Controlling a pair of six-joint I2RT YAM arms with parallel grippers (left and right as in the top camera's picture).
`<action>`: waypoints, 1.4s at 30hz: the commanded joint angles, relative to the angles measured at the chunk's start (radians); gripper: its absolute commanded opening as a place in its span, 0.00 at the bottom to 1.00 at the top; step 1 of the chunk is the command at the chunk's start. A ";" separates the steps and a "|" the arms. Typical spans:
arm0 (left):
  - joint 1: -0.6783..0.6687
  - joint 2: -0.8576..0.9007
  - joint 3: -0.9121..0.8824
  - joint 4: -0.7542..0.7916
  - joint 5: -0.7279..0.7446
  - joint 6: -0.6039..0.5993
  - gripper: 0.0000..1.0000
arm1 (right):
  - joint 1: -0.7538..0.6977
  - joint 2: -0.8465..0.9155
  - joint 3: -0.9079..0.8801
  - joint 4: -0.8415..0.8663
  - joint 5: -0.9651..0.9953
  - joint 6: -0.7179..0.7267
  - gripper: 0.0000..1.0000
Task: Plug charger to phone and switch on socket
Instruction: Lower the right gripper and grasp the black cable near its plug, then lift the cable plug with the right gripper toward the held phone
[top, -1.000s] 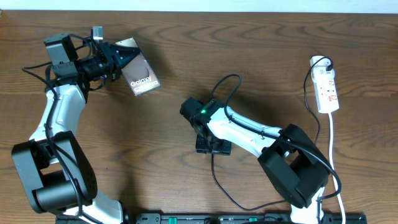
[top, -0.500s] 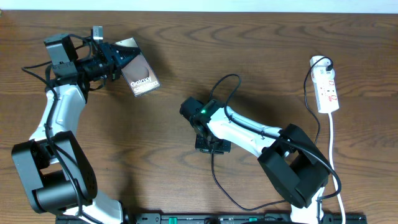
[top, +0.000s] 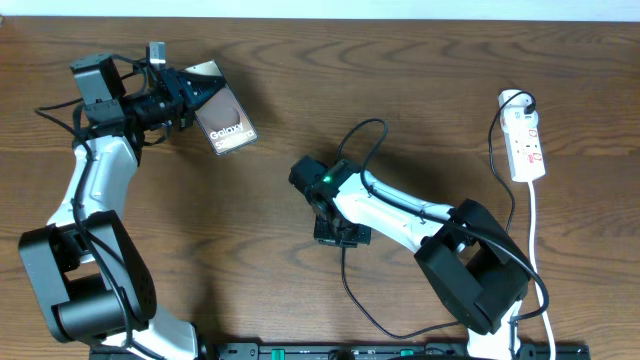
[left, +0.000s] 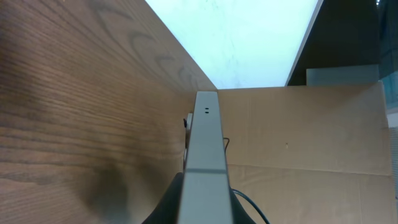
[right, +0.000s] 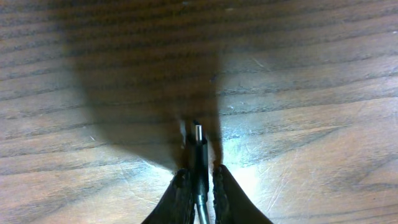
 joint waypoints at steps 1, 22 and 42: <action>0.004 -0.022 0.011 0.005 0.040 0.007 0.07 | -0.006 0.015 0.014 0.000 0.016 -0.001 0.10; 0.004 -0.022 0.011 0.005 0.040 0.007 0.07 | -0.221 0.010 0.014 0.355 -0.469 -0.462 0.01; -0.008 -0.022 0.011 0.006 0.040 0.007 0.07 | -0.475 0.042 0.011 0.698 -1.513 -1.131 0.01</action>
